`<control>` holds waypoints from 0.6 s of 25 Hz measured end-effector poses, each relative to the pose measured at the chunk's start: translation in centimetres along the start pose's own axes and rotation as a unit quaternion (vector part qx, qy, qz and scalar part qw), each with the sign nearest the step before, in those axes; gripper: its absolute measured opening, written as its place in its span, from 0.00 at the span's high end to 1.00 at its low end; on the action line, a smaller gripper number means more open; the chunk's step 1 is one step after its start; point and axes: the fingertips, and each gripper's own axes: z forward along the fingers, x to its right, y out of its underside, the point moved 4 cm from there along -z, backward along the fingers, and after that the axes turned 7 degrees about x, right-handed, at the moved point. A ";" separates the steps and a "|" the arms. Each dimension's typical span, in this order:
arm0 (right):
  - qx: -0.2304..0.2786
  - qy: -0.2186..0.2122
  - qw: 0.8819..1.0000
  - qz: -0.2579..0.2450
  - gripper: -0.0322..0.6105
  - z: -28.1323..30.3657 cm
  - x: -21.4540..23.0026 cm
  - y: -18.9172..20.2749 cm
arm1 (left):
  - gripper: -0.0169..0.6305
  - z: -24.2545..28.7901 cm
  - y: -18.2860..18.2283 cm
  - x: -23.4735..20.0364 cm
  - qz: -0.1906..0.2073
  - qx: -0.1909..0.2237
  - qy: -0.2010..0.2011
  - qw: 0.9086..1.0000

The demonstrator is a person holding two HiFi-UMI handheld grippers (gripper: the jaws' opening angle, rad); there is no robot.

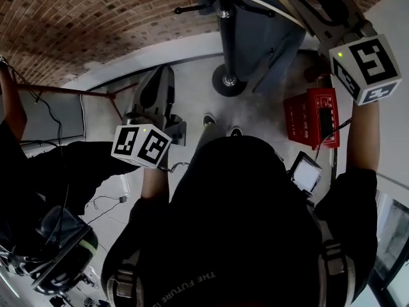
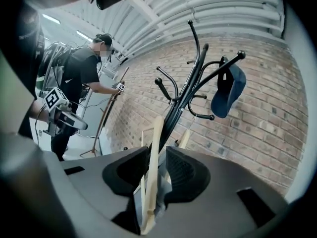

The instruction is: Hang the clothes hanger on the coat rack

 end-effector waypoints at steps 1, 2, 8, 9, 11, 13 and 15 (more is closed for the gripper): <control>0.006 0.007 1.000 -0.002 0.76 -0.4 -0.3 -0.2 | 0.95 0.0 0.0 0.1 0.000 0.000 0.001 1.000; 0.011 0.012 1.000 -0.002 0.76 -0.7 -0.6 -0.3 | 0.95 0.0 0.0 0.1 0.001 0.001 0.003 1.000; 0.034 0.011 0.999 0.024 0.77 -2.5 -3.1 0.0 | 0.95 -0.1 0.0 0.0 0.003 0.003 0.003 1.000; 0.036 0.012 0.999 0.033 0.79 -2.8 -3.4 0.2 | 0.95 -0.1 0.0 0.1 0.003 0.003 0.003 1.000; 0.041 0.015 0.998 0.052 0.85 -3.3 -4.0 0.7 | 0.95 -0.2 -0.1 0.1 0.005 0.005 0.002 1.000; 0.044 0.012 0.996 0.077 0.88 -3.6 -4.8 1.4 | 0.95 -0.2 -0.1 0.1 0.007 0.006 0.001 1.000; 0.039 -0.001 0.993 0.108 0.90 -3.8 -5.9 2.4 | 0.95 -0.3 -0.1 0.0 0.008 0.006 -0.002 1.000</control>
